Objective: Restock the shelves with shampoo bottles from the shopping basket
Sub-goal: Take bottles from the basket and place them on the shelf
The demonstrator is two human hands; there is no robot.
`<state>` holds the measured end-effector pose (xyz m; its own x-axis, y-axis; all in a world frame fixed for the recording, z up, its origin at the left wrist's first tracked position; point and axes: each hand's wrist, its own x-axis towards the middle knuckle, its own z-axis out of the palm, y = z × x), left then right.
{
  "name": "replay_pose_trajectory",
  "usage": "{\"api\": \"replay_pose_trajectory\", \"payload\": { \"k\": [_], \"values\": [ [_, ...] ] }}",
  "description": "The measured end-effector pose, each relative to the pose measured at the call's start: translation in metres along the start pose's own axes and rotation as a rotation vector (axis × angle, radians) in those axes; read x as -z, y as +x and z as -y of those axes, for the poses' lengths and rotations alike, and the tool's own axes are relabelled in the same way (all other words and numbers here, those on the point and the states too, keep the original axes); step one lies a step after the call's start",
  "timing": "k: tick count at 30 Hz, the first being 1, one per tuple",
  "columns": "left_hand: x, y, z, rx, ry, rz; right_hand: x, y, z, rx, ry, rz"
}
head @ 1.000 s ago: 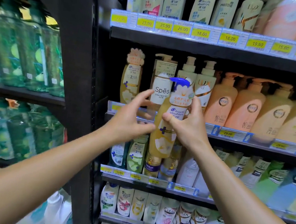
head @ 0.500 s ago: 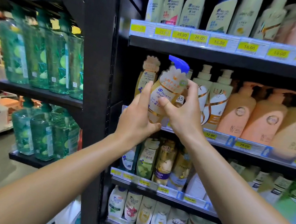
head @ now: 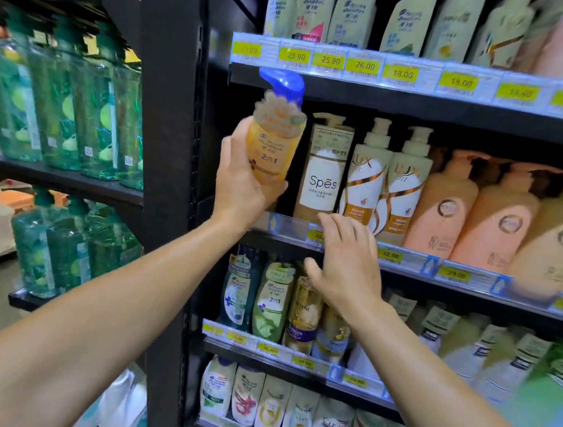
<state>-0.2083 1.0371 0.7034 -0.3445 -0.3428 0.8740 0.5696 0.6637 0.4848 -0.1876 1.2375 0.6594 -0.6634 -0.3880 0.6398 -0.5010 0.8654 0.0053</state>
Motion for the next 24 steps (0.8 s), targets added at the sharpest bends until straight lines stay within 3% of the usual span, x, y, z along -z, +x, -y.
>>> {"api": "replay_pose_trajectory", "payload": {
  "k": [14,20,24],
  "values": [
    [-0.001,0.004,0.016,0.293,0.297,0.163,-0.007,-0.003,0.0,0.001,-0.052,-0.005],
    [0.002,0.009,0.013,0.282,0.353,0.222,-0.007,-0.003,0.002,-0.021,-0.043,-0.003],
    [0.001,0.013,0.003,0.109,0.385,0.383,-0.005,-0.003,0.004,-0.027,-0.027,-0.005]
  ]
}}
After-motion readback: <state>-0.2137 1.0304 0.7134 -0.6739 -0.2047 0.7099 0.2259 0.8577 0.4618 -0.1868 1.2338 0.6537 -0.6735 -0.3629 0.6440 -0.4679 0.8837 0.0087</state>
